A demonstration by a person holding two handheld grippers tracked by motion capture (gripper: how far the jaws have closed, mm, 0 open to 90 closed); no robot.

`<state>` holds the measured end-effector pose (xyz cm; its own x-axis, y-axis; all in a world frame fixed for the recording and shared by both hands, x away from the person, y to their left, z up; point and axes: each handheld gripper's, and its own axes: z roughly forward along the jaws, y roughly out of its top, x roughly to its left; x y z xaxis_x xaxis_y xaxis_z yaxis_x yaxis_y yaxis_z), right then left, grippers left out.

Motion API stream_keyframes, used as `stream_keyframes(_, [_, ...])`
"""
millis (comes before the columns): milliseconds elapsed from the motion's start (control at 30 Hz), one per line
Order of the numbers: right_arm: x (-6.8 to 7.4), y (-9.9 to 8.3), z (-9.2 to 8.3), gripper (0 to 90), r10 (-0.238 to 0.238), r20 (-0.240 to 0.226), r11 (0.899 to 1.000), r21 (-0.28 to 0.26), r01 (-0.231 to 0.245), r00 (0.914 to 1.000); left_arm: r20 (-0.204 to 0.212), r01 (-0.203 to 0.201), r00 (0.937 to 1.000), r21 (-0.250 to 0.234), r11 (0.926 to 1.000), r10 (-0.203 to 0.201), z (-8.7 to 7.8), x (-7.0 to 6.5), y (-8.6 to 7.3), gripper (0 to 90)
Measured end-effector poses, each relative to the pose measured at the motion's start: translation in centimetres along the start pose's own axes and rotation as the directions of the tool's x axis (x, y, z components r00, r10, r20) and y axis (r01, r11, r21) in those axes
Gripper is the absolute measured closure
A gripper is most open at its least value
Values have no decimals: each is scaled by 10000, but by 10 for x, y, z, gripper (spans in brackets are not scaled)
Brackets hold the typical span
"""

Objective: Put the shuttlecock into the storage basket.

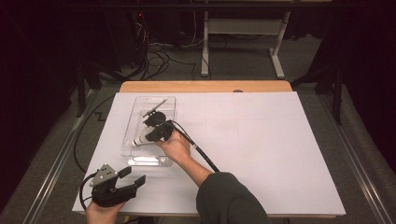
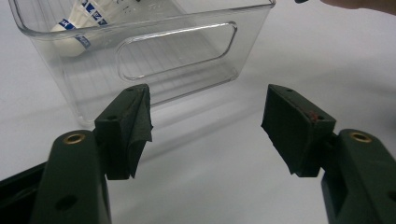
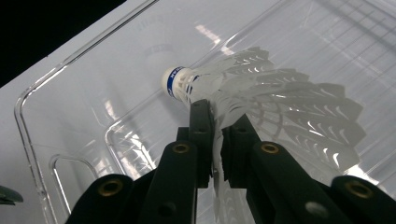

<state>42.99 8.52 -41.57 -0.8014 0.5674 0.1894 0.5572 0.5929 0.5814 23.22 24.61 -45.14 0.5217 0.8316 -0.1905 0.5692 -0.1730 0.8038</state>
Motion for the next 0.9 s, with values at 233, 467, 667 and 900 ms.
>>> stream_keyframes(233, [0, 0, 0, 799, -25, -253, 9998, 212, 30, 9997, 4, 3, 10000, -1, 10000, -3, 0, 0, 0, 335])
stream_keyframes(467, [0, 0, 0, 740, -16, -318, 9992, 397, 28, 9995, 0, 8, 10000, -18, 10000, -8, 0, 0, 0, 335])
stream_keyframes(667, [1, 0, -3, 702, -240, -94, 9984, 509, 245, 9997, -2, 6, 10000, 1, 10000, -6, 0, 0, 0, 334])
stream_keyframes(900, [-2, 0, -6, 663, -378, -153, 9965, 738, 388, 9992, -1, 14, 10000, -2, 10000, -14, 0, 0, 0, 334])
